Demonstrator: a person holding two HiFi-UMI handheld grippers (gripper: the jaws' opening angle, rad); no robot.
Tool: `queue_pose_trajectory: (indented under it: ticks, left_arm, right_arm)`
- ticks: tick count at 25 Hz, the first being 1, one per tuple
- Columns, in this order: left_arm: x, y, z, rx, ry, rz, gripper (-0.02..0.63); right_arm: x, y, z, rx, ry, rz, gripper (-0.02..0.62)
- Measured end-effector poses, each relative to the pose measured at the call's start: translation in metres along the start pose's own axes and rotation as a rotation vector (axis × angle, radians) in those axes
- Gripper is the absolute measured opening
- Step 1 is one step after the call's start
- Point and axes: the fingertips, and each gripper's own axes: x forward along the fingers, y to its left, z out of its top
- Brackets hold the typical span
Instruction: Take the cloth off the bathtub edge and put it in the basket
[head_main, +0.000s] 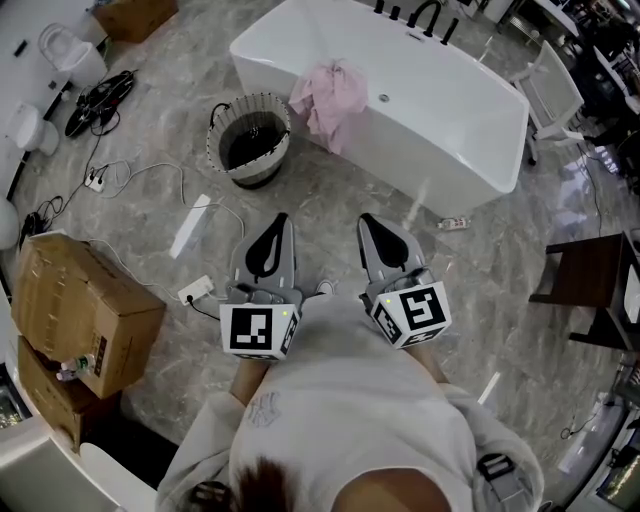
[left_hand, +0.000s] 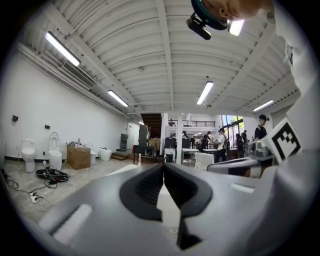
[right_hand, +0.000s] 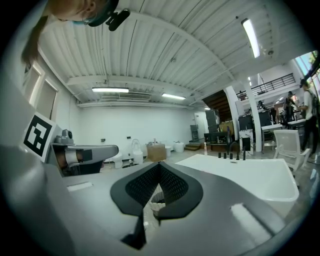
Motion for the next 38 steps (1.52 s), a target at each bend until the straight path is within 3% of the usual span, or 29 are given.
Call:
queue_pose_trajectory:
  ticks: [4,9,14,20,38]
  left_arm:
    - [0.003,-0.001,-0.011,0.008,0.042,-0.016,0.049]
    - [0.003,-0.005,0.0,0.015,-0.008,-0.094,0.049]
    - [0.01,0.003,-0.004,0.031,0.006,-0.122,0.051]
    - [0.033,0.029,-0.009,-0.019,0.02,-0.146,0.049]
    - [0.129,0.121,0.002,-0.006,0.025,-0.259,0.049]
  right_arm:
    - [-0.002,-0.006,-0.002,0.001,0.003,-0.02,-0.002]
    - [-0.001,-0.011,-0.002,0.019,-0.003,-0.038,-0.002]
    - [0.008,-0.016,-0.009,0.027,0.028,-0.066,-0.001]
    - [0.032,-0.024,-0.016,0.04,0.065,-0.119,-0.002]
    - [0.154,-0.037,0.002,0.049,0.086,-0.225,0.0]
